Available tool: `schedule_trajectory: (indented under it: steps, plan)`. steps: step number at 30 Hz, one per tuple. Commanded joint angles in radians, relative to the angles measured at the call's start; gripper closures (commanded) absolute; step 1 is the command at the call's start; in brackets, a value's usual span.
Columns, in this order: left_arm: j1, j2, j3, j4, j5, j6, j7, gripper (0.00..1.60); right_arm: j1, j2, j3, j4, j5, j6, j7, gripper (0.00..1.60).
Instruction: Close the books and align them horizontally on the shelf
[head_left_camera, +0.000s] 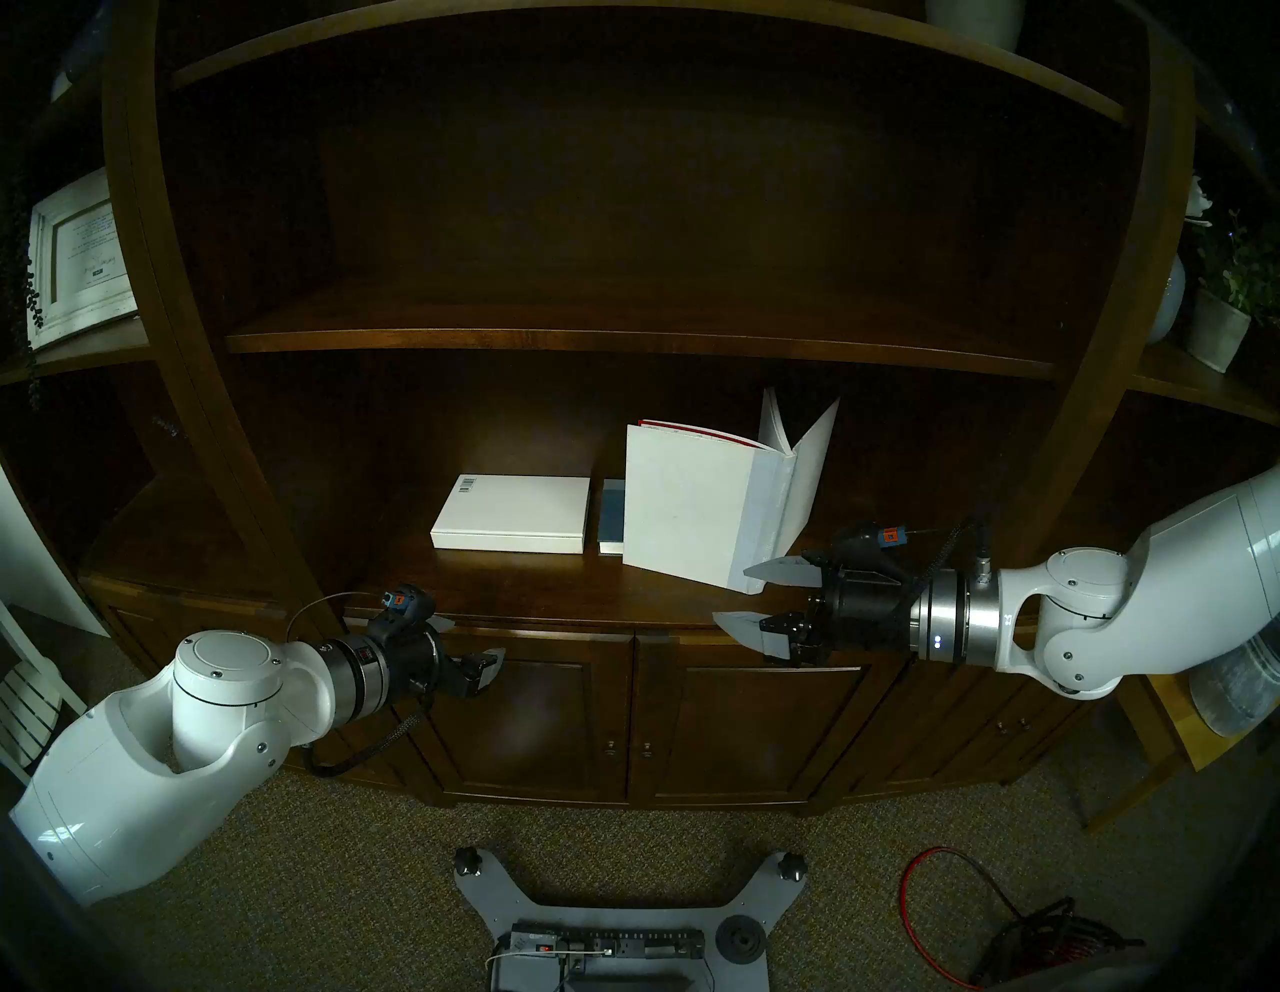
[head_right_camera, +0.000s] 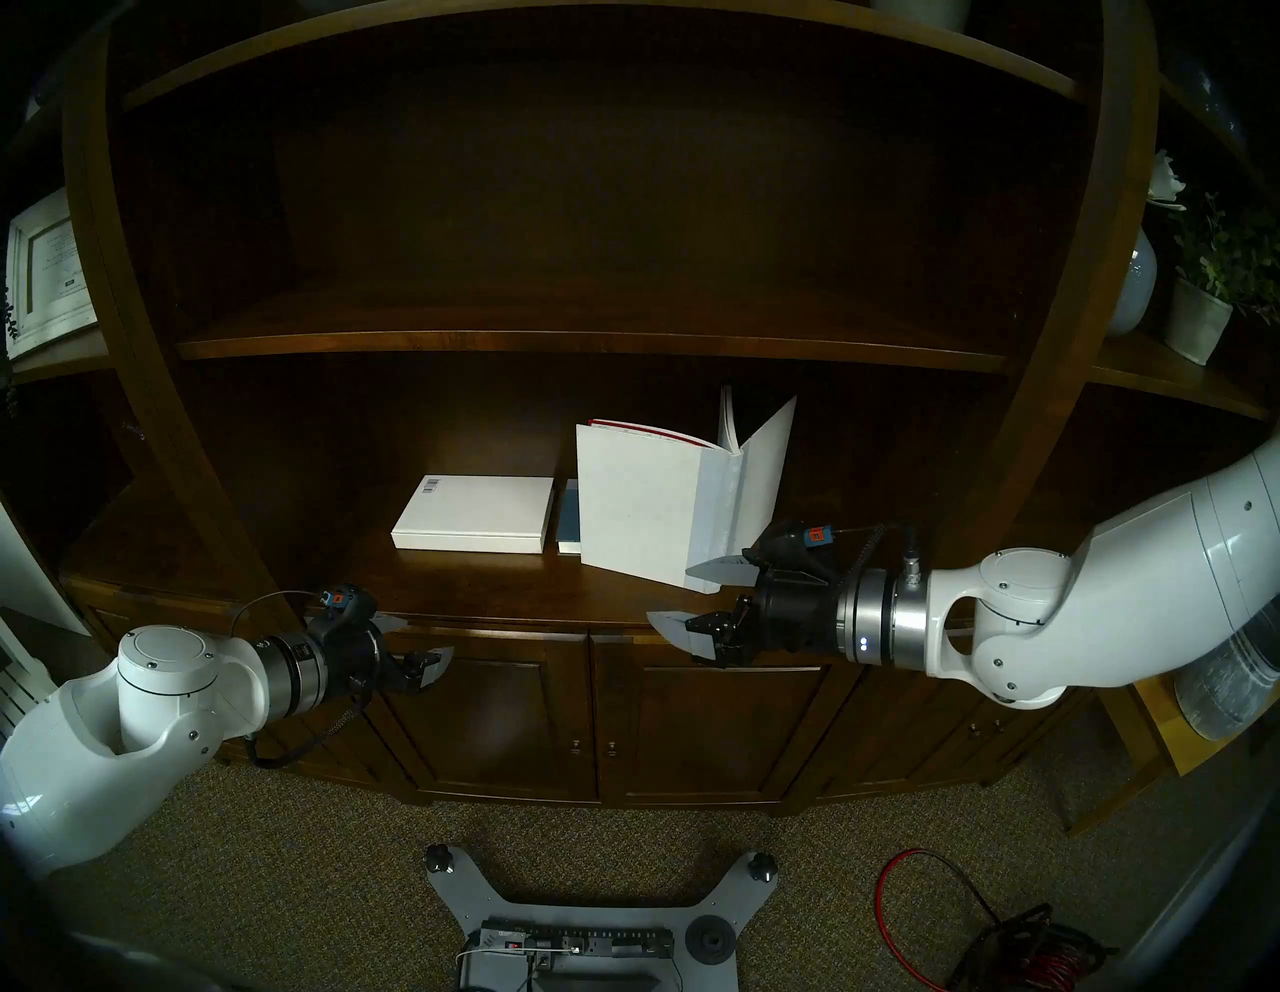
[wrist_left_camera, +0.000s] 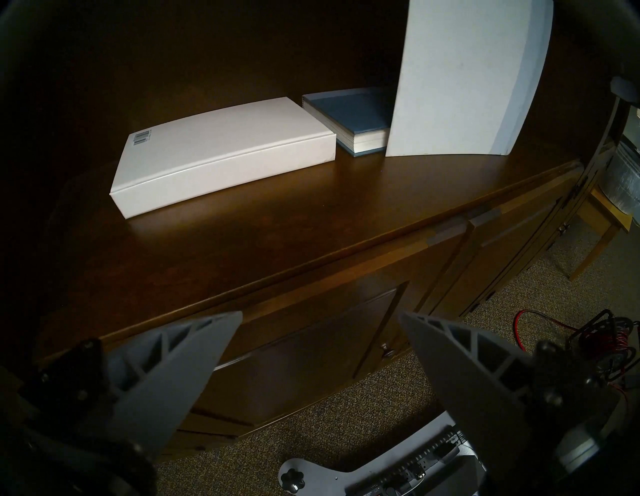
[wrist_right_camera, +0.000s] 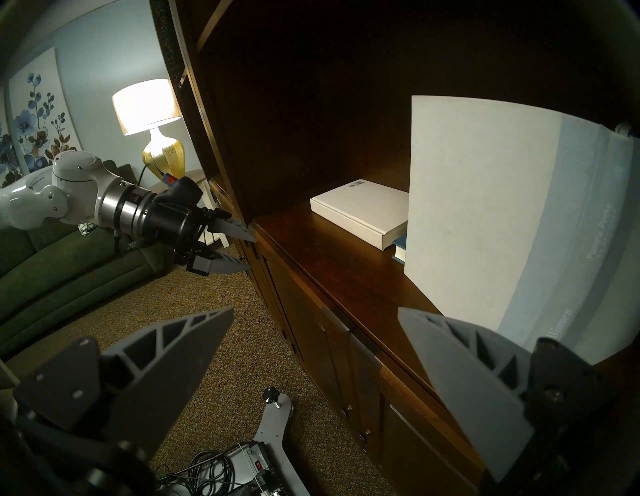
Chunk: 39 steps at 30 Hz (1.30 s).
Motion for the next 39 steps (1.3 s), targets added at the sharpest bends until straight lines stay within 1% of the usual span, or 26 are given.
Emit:
schedule_trajectory:
  steps: [1,6,12,13,16,20,21,22,23,25,26,28,30,31,32,34,35,36,39]
  plan:
    - [-0.013,0.0,-0.013,-0.013,0.0,-0.007,0.001,0.0,0.023,-0.019,0.039,-0.009,0.025,0.015,-0.023,0.0]
    - [-0.013,0.001,-0.013,-0.013,0.0,-0.007,0.001,0.0,0.051,-0.029,0.06,-0.007,0.063,0.039,-0.042,0.0]
    - [-0.014,0.001,-0.012,-0.013,0.0,-0.007,0.0,0.0,0.134,-0.033,0.059,-0.009,0.102,0.077,-0.059,0.0]
    - [-0.014,0.001,-0.012,-0.013,0.0,-0.007,0.0,0.0,0.131,-0.034,0.069,0.0,0.104,0.071,-0.061,0.0]
    - [-0.014,0.001,-0.012,-0.012,0.0,-0.006,0.0,0.0,0.165,-0.039,0.078,-0.005,0.114,0.081,-0.064,0.0]
    - [-0.014,0.001,-0.011,-0.012,0.0,-0.006,0.0,0.0,0.192,-0.049,0.106,-0.014,0.12,0.091,-0.055,0.0]
    - [-0.014,0.001,-0.011,-0.012,0.0,-0.006,0.0,0.0,0.204,-0.056,0.112,-0.02,0.12,0.097,-0.058,0.0]
    - [-0.014,0.001,-0.011,-0.012,0.0,-0.006,0.0,0.0,0.234,-0.059,0.105,-0.034,0.126,0.112,-0.058,0.0]
    - [-0.014,0.001,-0.011,-0.012,0.0,-0.006,0.0,0.0,0.207,-0.063,0.131,-0.022,0.124,0.1,-0.062,0.0]
    - [-0.014,0.001,-0.011,-0.012,0.0,-0.006,0.0,0.0,0.245,-0.068,0.127,-0.034,0.136,0.121,-0.07,0.0]
    - [-0.014,0.001,-0.011,-0.012,0.0,-0.006,0.0,0.0,0.24,-0.066,0.137,-0.03,0.145,0.123,-0.076,0.0]
    - [-0.014,0.001,-0.011,-0.012,0.0,-0.006,0.0,0.0,0.267,-0.063,0.127,-0.033,0.161,0.142,-0.082,0.0]
    - [-0.014,0.001,-0.011,-0.012,0.0,-0.006,0.0,0.0,0.268,-0.062,0.129,-0.031,0.165,0.148,-0.087,0.0]
    - [-0.014,0.001,-0.011,-0.012,0.0,-0.006,0.0,0.0,0.297,-0.049,0.116,-0.042,0.185,0.177,-0.079,0.0]
    - [-0.014,0.001,-0.011,-0.012,0.0,-0.006,0.0,0.0,0.305,-0.045,0.11,-0.045,0.189,0.186,-0.073,0.0]
    - [-0.014,0.001,-0.011,-0.013,0.0,-0.006,0.0,0.0,0.317,-0.039,0.099,-0.049,0.19,0.196,-0.062,0.0]
    - [-0.014,0.001,-0.012,-0.013,0.0,-0.006,0.0,0.0,0.33,-0.03,0.087,-0.052,0.192,0.212,-0.039,0.0]
    - [-0.014,0.001,-0.012,-0.013,0.0,-0.007,0.0,0.0,0.347,-0.031,0.073,-0.059,0.193,0.226,-0.034,0.0]
    - [-0.014,0.001,-0.012,-0.013,0.0,-0.007,0.001,0.0,0.352,-0.039,0.067,-0.061,0.183,0.236,-0.029,0.0]
